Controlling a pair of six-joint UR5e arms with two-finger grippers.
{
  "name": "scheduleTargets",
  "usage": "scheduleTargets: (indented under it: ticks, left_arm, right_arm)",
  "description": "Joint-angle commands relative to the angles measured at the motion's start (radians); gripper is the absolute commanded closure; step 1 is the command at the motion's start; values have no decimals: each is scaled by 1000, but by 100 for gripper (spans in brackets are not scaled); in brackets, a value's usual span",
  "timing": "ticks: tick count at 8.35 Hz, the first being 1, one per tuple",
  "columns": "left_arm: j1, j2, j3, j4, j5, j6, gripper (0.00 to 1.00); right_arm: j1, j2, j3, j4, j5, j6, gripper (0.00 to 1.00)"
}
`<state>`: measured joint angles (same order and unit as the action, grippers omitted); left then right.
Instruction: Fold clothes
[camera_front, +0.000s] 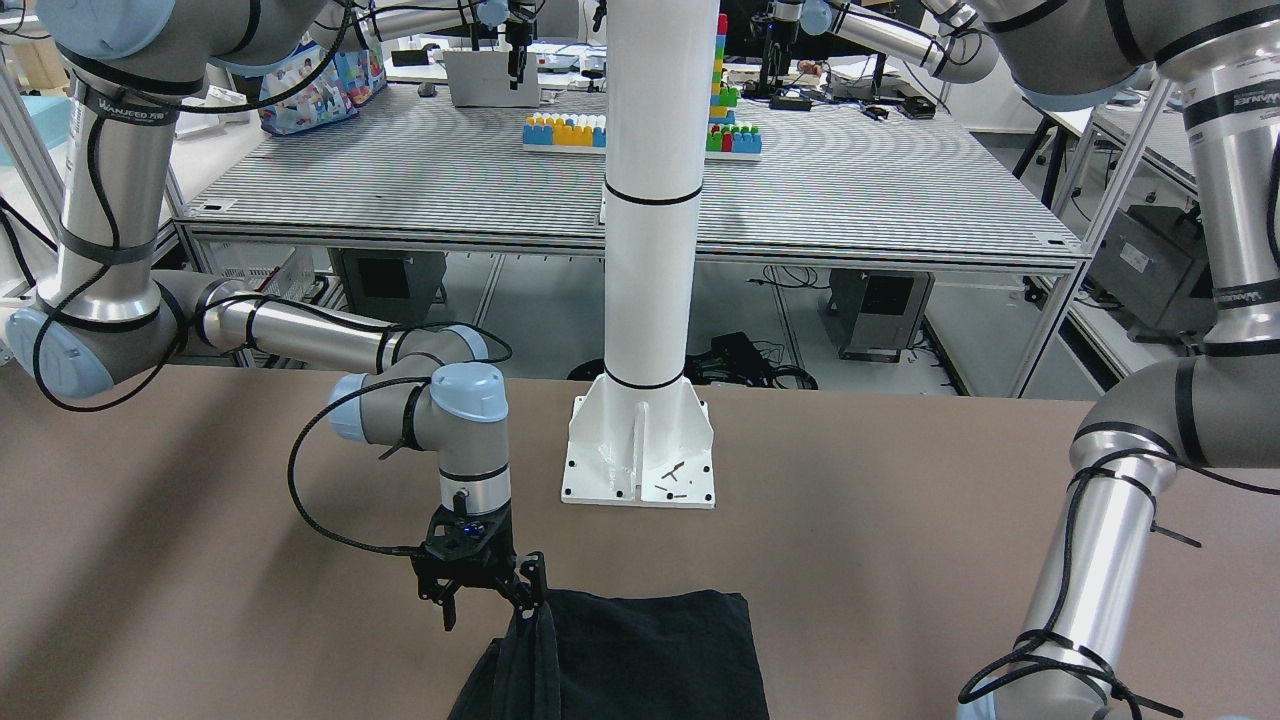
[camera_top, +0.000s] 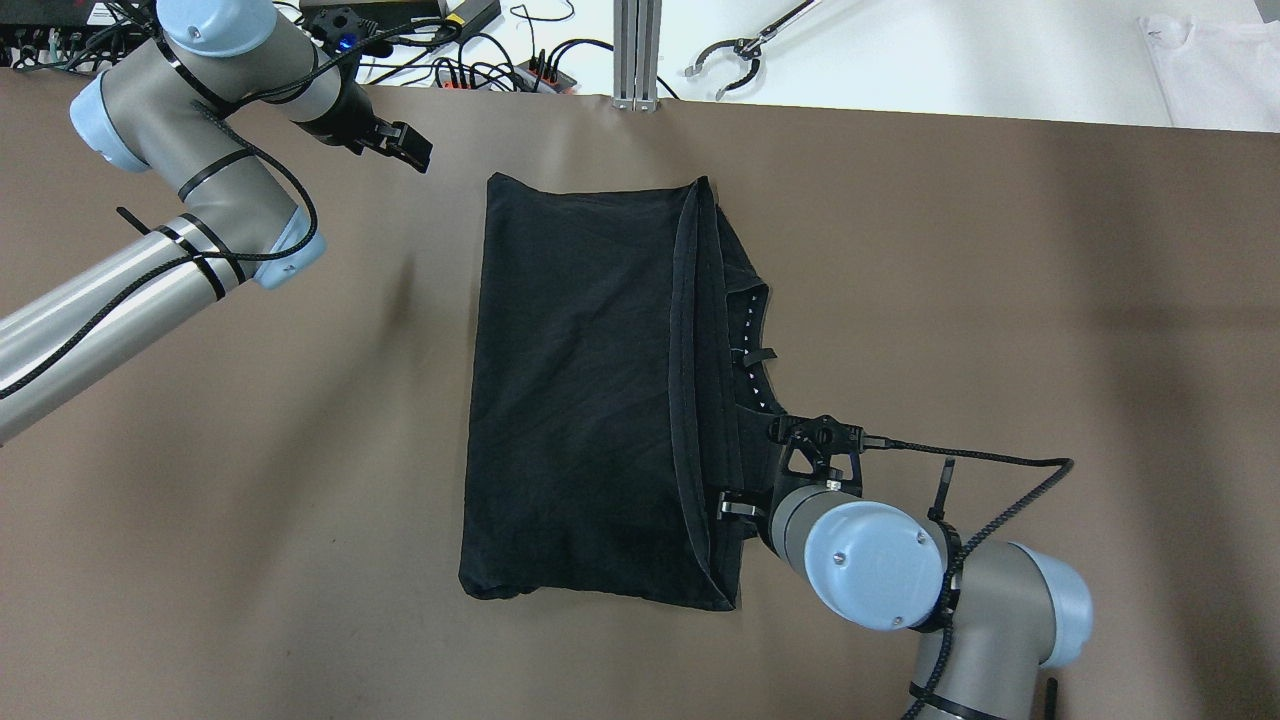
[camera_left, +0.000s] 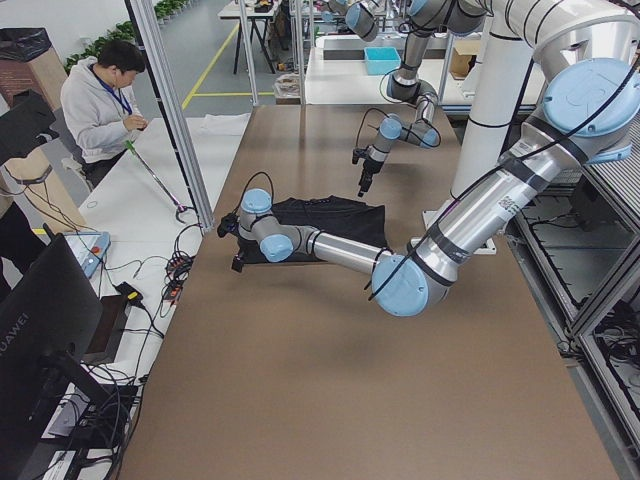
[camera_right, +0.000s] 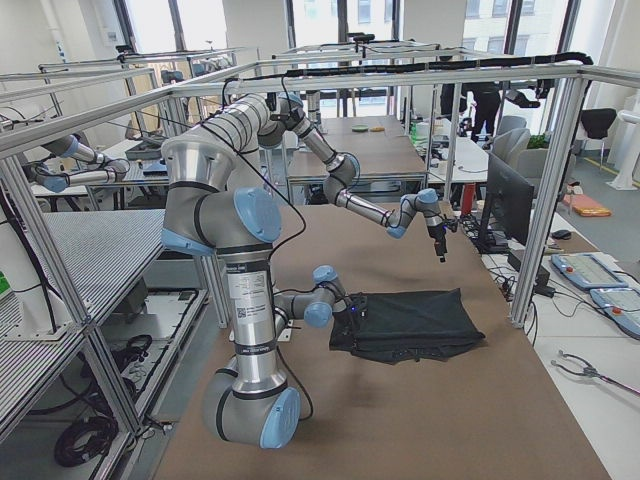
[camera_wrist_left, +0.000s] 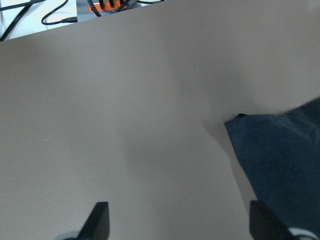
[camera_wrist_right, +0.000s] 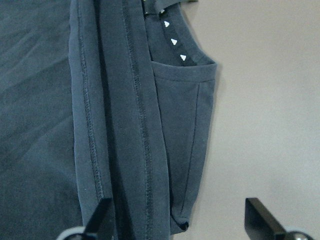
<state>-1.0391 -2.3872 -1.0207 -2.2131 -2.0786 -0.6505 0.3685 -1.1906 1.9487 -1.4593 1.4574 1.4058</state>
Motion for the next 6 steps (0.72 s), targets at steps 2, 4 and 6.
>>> scheduleTargets:
  ticks: [2, 4, 6]
  left_arm:
    - [1, 0, 1, 0, 0, -3, 0]
    - [1, 0, 1, 0, 0, -3, 0]
    - [2, 0, 1, 1, 0, -3, 0]
  right_arm:
    - [-34, 194, -108, -194, -6, -161, 30]
    - [-65, 189, -134, -213, -52, -238, 42]
    - [-83, 190, -149, -220, -69, -249, 51]
